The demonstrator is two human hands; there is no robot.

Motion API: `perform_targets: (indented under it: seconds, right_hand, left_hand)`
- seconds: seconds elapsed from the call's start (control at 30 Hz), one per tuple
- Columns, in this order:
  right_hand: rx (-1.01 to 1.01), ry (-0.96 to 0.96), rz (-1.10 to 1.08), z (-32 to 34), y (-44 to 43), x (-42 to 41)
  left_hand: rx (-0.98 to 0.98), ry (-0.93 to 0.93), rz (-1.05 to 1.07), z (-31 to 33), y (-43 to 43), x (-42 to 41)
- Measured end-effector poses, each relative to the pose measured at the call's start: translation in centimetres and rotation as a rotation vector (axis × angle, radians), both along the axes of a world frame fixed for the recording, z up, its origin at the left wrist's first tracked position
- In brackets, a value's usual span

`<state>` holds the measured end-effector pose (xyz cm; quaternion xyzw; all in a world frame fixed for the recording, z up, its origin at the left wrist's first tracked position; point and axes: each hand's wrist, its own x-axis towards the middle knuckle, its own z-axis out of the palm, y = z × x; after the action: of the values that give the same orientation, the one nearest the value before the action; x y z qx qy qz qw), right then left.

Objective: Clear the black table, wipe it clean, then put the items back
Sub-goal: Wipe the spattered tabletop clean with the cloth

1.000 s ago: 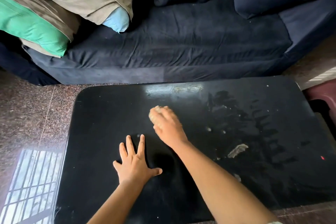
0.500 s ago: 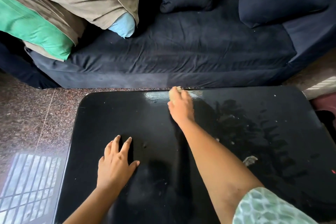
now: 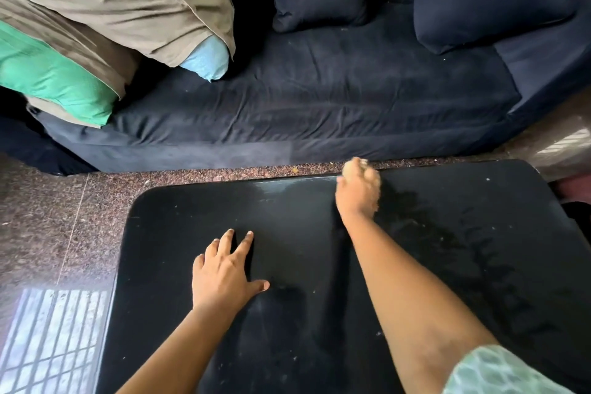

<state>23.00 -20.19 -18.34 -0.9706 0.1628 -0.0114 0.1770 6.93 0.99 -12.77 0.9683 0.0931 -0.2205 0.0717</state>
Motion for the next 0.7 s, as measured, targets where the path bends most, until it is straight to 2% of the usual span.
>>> perform_targets:
  seconds: [0.1, 0.2, 0.23, 0.27, 0.33, 0.37, 0.4, 0.43, 0.47, 0.6, 0.63, 0.67, 0.7]
  right_hand:
    - [0.054, -0.082, 0.511, 0.3, 6.9, -2.7]
    - [0.203, 0.005, 1.015, 0.5, 9.6, -5.6]
    - [0.211, 0.038, 1.055, 0.4, 9.4, -5.7]
    - [0.219, 0.002, 1.004, 0.1, 9.4, -5.9]
    - [0.218, -0.134, 0.65, -0.3, 10.5, -7.2]
    - [0.192, -0.148, 0.442, -0.2, 11.8, -8.3]
    - [0.163, -0.143, 0.334, 0.0, 13.4, -9.2]
    - [0.151, -0.131, 0.363, 0.3, 15.3, -10.8]
    - [0.15, -0.126, 0.499, 0.5, 16.7, -12.2]
    - [0.203, -0.256, 1.383, 0.1, 17.8, -17.5]
    - [0.178, -0.311, 1.492, 0.1, 17.2, -17.4]
    - [0.172, -0.367, 1.508, 0.0, 16.6, -17.1]
    - [0.188, -0.381, 1.43, -0.1, 16.2, -17.1]
  left_hand:
    - [-0.153, -0.119, 0.145, 0.1, 1.6, 0.0]
    - [-0.263, -0.247, 0.361, 0.1, 5.1, -1.6]
    - [-0.29, -0.271, 0.44, -0.4, 6.6, -2.4]
    - [-0.324, -0.296, 0.53, -0.7, 8.3, -3.4]
    - [-0.401, -0.326, 0.708, -1.7, 11.6, -5.7]
    - [-0.45, -0.323, 0.793, -1.8, 12.7, -6.8]
    - [-0.523, -0.316, 0.886, -1.8, 13.6, -7.8]
    - [-0.601, -0.312, 0.972, -1.8, 14.3, -9.2]
    - [-0.664, -0.307, 1.039, -1.8, 14.7, -10.3]
    - [-0.839, -0.262, 1.168, -2.1, 14.7, -13.5]
    - [-0.872, -0.261, 1.179, -2.3, 14.6, -13.9]
    - [-0.904, -0.263, 1.192, -2.3, 14.6, -14.1]
    - [-0.944, -0.271, 1.208, -2.1, 14.6, -14.5]
